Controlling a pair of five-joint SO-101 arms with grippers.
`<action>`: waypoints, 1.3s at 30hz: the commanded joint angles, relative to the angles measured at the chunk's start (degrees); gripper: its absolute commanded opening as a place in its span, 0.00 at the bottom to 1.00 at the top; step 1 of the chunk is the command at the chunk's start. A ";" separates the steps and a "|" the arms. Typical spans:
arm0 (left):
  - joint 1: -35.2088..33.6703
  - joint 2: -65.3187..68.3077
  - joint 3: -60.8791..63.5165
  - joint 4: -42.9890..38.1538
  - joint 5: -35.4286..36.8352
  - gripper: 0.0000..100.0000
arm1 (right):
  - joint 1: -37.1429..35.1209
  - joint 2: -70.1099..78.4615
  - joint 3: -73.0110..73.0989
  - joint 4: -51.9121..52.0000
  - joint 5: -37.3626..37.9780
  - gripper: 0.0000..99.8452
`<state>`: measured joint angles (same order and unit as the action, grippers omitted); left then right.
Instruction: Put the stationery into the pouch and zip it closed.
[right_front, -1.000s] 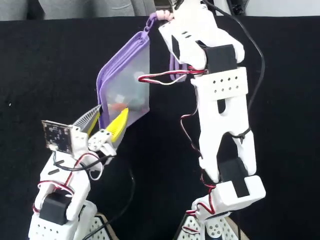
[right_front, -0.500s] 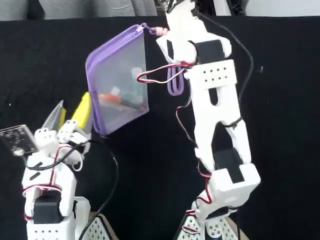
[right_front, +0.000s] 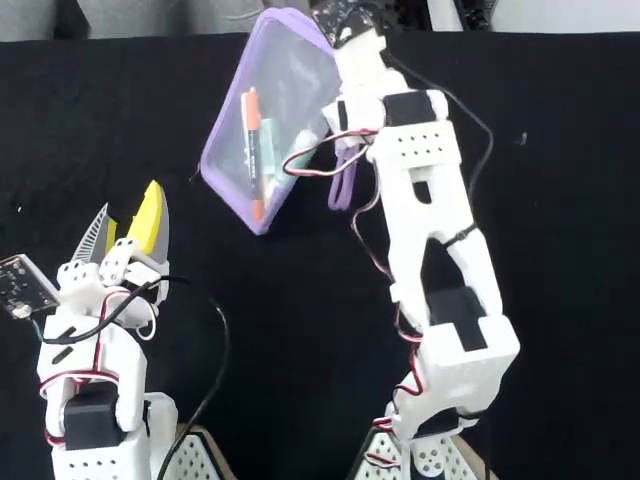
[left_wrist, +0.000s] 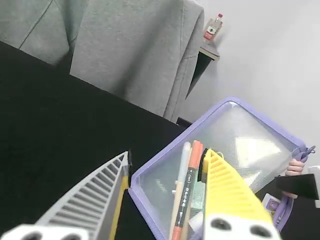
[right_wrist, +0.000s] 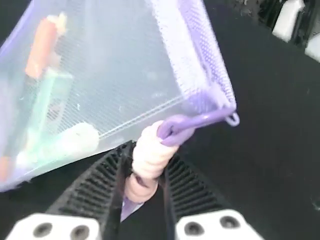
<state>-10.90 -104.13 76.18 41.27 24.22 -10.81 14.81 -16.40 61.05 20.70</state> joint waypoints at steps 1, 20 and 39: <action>-0.22 -0.44 -2.95 -0.35 0.53 0.24 | 0.26 -0.22 6.29 -5.27 0.53 0.01; -0.04 -0.44 -2.24 -0.35 0.53 0.24 | 2.64 -0.57 19.56 -6.59 -2.11 0.18; 0.13 -0.44 -4.44 -0.35 0.53 0.23 | 1.58 -17.63 11.56 10.73 0.97 0.27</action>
<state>-10.90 -104.13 76.18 41.27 24.22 -8.88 5.85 -1.71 67.74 21.49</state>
